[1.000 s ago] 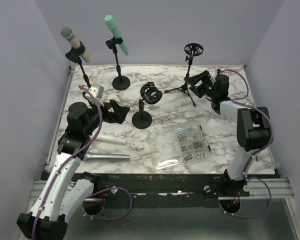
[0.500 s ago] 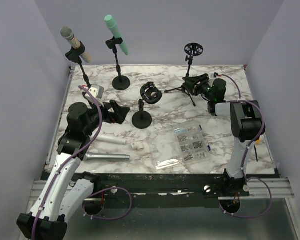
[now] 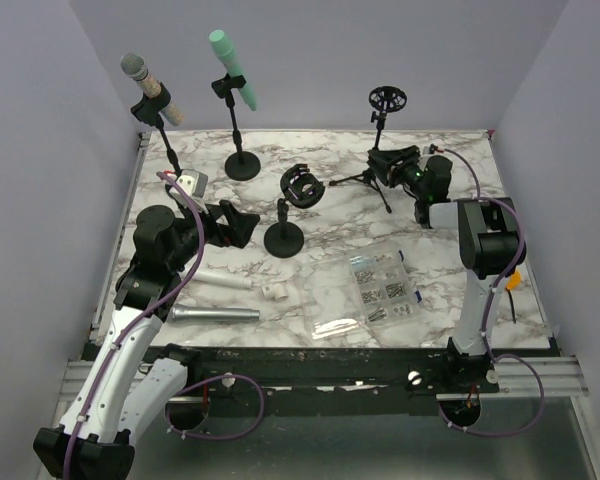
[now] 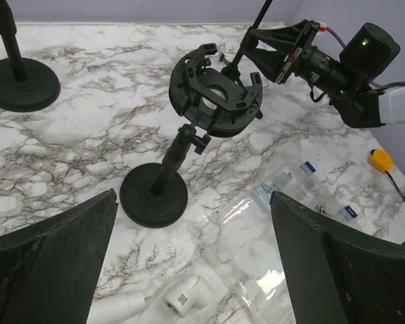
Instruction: Remove the microphone from the stand
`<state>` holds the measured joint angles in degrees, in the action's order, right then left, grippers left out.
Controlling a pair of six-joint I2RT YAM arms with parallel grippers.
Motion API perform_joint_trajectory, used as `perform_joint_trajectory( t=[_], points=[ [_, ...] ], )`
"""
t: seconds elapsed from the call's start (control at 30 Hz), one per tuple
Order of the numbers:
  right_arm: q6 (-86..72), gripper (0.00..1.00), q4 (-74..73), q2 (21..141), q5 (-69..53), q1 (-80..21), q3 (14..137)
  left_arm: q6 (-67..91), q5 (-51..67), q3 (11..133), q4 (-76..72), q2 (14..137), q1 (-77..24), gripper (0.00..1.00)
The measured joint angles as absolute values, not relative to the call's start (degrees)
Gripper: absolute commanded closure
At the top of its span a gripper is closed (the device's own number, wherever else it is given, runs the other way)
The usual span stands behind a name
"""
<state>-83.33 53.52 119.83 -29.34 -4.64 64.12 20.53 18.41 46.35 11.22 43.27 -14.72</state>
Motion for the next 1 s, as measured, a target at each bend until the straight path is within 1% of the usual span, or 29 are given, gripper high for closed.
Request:
perform_joint_trajectory(
  t=[0.07, 0.1, 0.23, 0.33, 0.47, 0.53, 0.67, 0.83, 1.0],
  points=[
    [-83.7, 0.60, 53.5, 120.2, -29.2, -4.5, 64.9, 20.5, 18.4, 46.3, 11.2, 43.3, -14.7, 0.05],
    [-83.8, 0.62, 53.4, 120.3, -29.0, -4.4, 65.3, 20.5, 18.4, 46.3, 11.2, 43.3, -14.7, 0.05],
    [-84.0, 0.75, 52.9, 120.4, -28.7, -4.4, 65.6, 20.5, 18.4, 46.3, 11.2, 43.3, -14.7, 0.05],
    [-83.9, 0.82, 51.9, 120.4, -28.4, -4.4, 65.6, 20.5, 18.4, 46.3, 11.2, 43.3, -14.7, 0.05],
    [-81.5, 0.99, 48.0, 119.2, -27.4, -4.4, 66.2, 20.5, 18.4, 46.3, 11.2, 43.3, -14.7, 0.05],
    [-79.1, 0.99, 43.8, 117.5, -26.2, -4.5, 66.6, 20.5, 18.4, 46.3, 11.2, 43.3, -14.7, 0.05],
    [-71.4, 0.99, 28.8, 113.5, -20.8, -5.1, 70.2, 20.5, 18.4, 46.3, 11.2, 43.3, -14.7, 0.05],
    [-61.0, 0.99, 10.5, 112.1, -10.0, -7.4, 79.2, 20.5, 18.4, 46.3, 11.2, 43.3, -14.7, 0.05],
    [-52.2, 0.97, -1.2, 112.1, 1.3, -11.1, 85.9, 20.5, 18.4, 46.3, 11.2, 43.3, -14.7, 0.05]
  ],
)
